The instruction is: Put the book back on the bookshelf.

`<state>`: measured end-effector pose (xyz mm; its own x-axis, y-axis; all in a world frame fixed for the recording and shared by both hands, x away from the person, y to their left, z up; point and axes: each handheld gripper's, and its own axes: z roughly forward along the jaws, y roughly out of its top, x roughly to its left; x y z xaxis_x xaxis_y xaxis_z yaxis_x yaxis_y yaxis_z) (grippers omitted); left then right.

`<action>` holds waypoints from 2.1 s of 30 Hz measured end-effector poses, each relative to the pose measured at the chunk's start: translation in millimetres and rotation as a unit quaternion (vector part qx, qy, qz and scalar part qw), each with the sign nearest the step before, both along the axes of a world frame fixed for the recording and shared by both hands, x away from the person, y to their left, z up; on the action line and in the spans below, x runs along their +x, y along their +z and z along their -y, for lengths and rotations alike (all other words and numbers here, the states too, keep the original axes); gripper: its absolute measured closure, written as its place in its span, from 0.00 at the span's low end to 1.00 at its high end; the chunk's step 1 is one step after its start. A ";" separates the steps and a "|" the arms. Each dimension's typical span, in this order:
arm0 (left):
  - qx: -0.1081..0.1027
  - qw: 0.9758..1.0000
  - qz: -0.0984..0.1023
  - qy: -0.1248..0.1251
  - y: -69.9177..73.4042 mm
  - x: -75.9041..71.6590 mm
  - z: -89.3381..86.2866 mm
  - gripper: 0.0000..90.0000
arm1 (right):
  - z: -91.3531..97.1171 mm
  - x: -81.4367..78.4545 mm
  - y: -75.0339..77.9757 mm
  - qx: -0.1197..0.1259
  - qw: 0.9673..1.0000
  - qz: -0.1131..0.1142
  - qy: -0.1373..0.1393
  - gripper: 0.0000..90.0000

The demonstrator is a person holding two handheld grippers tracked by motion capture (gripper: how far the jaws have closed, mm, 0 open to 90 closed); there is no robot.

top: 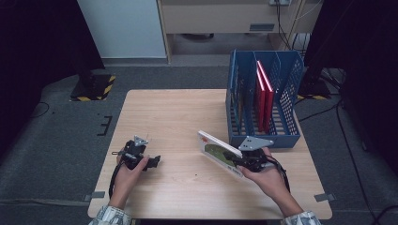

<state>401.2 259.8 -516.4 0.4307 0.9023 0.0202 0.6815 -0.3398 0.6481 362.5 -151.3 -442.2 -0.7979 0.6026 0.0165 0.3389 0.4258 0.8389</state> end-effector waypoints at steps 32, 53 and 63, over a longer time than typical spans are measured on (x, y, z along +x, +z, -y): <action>0.004 1.000 -0.003 0.003 -2.2 0.9 0.1 0.05 | 57.8 -15.3 53.0 0.026 0.998 0.011 -0.053 0.84; 0.004 1.000 -0.008 0.005 -4.2 2.4 -0.2 0.05 | 96.0 -18.2 68.8 0.031 0.994 0.023 -0.103 0.84; -0.002 1.000 -0.008 0.011 -6.4 6.3 -1.2 0.05 | 110.6 -17.4 76.5 0.036 0.990 0.033 -0.134 0.84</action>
<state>407.5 261.1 -522.8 0.4109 0.9116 0.0099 0.6990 -0.3219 0.6386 345.1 -261.8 -365.7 -0.6096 0.7924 0.0198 0.3751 0.2664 0.8879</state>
